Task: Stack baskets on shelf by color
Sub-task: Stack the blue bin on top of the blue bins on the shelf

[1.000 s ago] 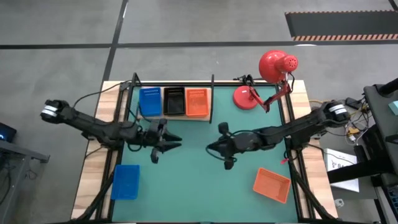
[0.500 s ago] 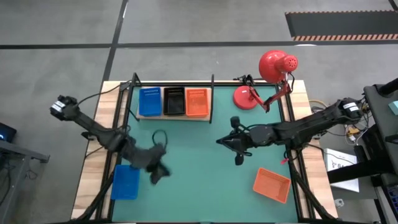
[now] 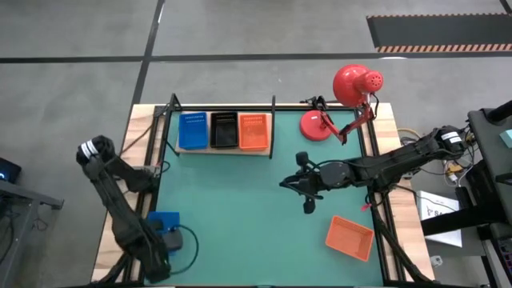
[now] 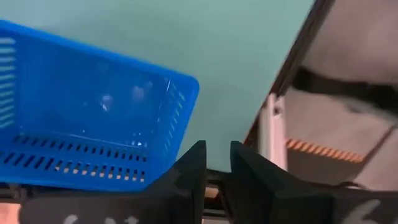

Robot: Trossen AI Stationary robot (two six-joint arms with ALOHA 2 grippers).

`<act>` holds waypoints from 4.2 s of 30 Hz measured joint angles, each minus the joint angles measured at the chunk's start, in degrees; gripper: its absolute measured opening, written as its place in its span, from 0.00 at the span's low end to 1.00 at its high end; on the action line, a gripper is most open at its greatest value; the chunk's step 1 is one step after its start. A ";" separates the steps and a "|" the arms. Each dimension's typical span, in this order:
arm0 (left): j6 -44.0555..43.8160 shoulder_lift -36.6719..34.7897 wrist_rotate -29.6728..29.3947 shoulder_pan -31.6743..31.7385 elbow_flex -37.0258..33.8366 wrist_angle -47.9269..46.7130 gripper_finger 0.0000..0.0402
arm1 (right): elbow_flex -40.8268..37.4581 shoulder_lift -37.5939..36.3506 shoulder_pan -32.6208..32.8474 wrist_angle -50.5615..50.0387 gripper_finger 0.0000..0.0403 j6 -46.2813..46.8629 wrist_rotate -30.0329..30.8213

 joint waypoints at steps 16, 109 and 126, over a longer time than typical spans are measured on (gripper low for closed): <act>10.77 10.27 2.05 -2.01 -1.14 1.01 0.44 | -0.10 0.01 0.00 -0.08 0.02 3.17 -4.15; 91.42 -1.29 -29.45 77.17 7.30 -21.52 0.05 | -0.51 0.01 0.00 -3.08 0.02 6.80 -3.99; 91.35 -1.40 -28.62 76.73 8.97 -26.24 0.30 | -0.51 0.01 -0.01 -2.40 0.02 6.96 -4.00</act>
